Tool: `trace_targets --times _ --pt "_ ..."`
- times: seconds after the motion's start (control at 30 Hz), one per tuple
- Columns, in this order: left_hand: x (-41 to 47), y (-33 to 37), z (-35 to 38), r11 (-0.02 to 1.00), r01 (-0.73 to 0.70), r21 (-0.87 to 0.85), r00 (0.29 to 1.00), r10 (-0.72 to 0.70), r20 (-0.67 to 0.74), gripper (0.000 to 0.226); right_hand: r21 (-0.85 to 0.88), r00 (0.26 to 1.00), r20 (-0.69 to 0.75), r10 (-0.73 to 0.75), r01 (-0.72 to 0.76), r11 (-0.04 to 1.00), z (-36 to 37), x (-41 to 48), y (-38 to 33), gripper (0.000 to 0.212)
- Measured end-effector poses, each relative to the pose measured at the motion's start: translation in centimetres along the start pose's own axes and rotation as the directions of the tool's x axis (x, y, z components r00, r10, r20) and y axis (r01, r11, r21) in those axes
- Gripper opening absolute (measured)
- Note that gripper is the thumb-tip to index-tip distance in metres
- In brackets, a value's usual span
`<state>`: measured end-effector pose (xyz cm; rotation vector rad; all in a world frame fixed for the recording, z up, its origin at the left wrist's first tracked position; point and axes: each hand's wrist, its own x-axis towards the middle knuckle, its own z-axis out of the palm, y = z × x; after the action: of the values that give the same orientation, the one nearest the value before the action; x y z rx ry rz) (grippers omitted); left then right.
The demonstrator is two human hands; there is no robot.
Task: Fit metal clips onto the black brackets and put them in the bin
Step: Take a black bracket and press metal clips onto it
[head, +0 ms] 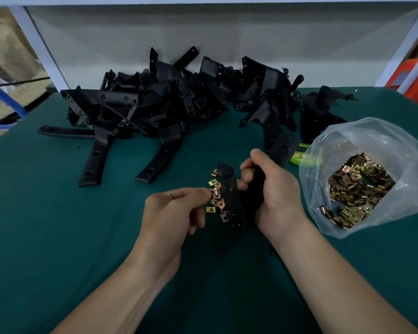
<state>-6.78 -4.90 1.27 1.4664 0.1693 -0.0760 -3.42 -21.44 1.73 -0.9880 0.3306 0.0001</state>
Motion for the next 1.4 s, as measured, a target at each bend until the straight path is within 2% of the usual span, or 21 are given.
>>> trace_targets --times 0.27,0.53,0.63,0.77,0.97,1.1,1.17,1.23,1.27,1.33,1.4 --pt "-0.1 0.0 -0.2 1.0 -0.013 0.029 0.997 0.011 0.079 0.018 -0.044 1.0 0.012 -0.019 0.02 0.999 0.1 0.0 0.0 0.035" --pt "0.4 0.4 -1.3 0.985 -0.066 0.158 0.965 0.023 0.261 0.017 -0.133 0.999 0.037 -0.038 0.043 0.99 0.0 0.0 -0.2 0.035" --pt "0.4 0.4 -1.2 0.989 -0.053 0.135 0.976 0.023 0.217 0.015 -0.183 0.997 0.043 -0.071 0.077 0.98 0.2 -0.2 0.0 0.035" --pt "-0.2 0.1 -0.4 1.0 -0.007 0.014 0.993 0.006 0.117 0.015 -0.14 0.991 0.024 -0.128 0.13 0.982 0.6 -0.3 0.2 0.035" --pt "-0.6 0.3 0.1 0.999 -0.022 0.028 0.993 0.019 0.118 0.021 -0.185 0.972 -0.016 -0.235 0.228 0.956 1.2 -0.6 1.1 0.034" --pt "-0.1 0.7 -0.1 0.991 -0.096 0.089 0.986 0.082 0.148 0.034 -0.086 0.987 -0.012 -0.161 0.159 0.983 1.2 -0.5 0.7 0.034" --pt "0.8 1.0 -0.7 0.982 -0.133 0.136 0.989 0.123 0.078 0.029 -0.009 0.996 -0.022 -0.082 0.082 0.997 1.0 -0.5 0.6 0.035" --pt "2.0 0.9 -2.0 0.906 -0.214 0.365 0.969 0.245 -0.04 0.011 0.059 0.999 -0.04 -0.027 0.03 0.998 0.6 -0.5 0.5 0.038" --pt "2.4 0.8 -2.6 0.827 -0.239 0.509 0.951 0.306 -0.051 0.012 0.083 0.999 -0.043 -0.013 0.016 0.996 0.4 -0.5 0.4 0.038" --pt "2.7 0.5 -3.3 0.696 -0.271 0.665 0.94 0.339 0.028 0.018 0.123 0.999 -0.034 0.005 -0.001 0.992 0.1 -0.4 0.2 0.037" --pt "2.7 0.0 -3.2 0.587 -0.314 0.746 0.942 0.29 0.169 0.023 0.137 1.0 -0.027 0.017 -0.013 0.99 0.0 -0.3 0.1 0.036"
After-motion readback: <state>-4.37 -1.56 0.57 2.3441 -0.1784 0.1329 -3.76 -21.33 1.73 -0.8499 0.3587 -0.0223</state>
